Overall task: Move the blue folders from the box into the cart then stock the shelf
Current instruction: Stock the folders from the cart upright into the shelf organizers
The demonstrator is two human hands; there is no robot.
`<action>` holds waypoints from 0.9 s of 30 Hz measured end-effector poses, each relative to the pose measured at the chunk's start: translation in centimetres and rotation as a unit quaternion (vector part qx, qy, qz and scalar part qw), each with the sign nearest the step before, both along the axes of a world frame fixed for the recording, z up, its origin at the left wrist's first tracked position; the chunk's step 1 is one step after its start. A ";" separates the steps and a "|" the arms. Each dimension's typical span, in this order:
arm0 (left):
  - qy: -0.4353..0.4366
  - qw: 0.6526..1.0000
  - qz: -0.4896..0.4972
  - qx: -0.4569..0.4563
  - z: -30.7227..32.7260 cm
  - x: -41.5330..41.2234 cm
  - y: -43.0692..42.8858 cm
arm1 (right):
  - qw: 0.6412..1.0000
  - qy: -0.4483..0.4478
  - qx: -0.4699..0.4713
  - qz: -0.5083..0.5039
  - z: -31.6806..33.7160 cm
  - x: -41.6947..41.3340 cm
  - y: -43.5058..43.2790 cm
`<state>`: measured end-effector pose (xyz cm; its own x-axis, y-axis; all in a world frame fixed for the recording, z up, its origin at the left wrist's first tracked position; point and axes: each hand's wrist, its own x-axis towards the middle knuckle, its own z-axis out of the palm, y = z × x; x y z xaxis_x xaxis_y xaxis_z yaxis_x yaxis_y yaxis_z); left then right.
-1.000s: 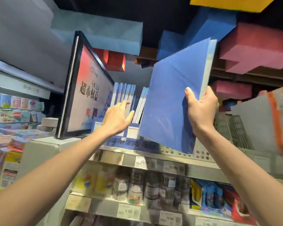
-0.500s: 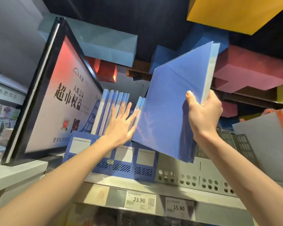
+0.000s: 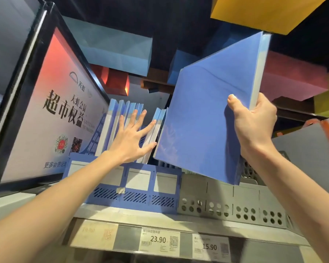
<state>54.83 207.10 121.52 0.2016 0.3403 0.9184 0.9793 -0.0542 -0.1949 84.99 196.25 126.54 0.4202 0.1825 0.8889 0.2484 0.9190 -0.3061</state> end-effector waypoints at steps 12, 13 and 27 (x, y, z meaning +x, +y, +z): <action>-0.009 0.998 -0.068 0.015 0.3 -1.3 -0.9 | 1.000 -0.013 0.002 -0.007 -0.4 -2.3 0.4; -0.007 0.998 -0.065 0.011 0.4 -1.4 -1.0 | 1.000 -0.011 0.000 -0.006 -0.3 -2.8 0.4; 0.010 0.998 -0.060 0.004 0.2 -2.5 -0.9 | 0.991 -0.067 -0.112 -0.026 1.6 -11.9 5.2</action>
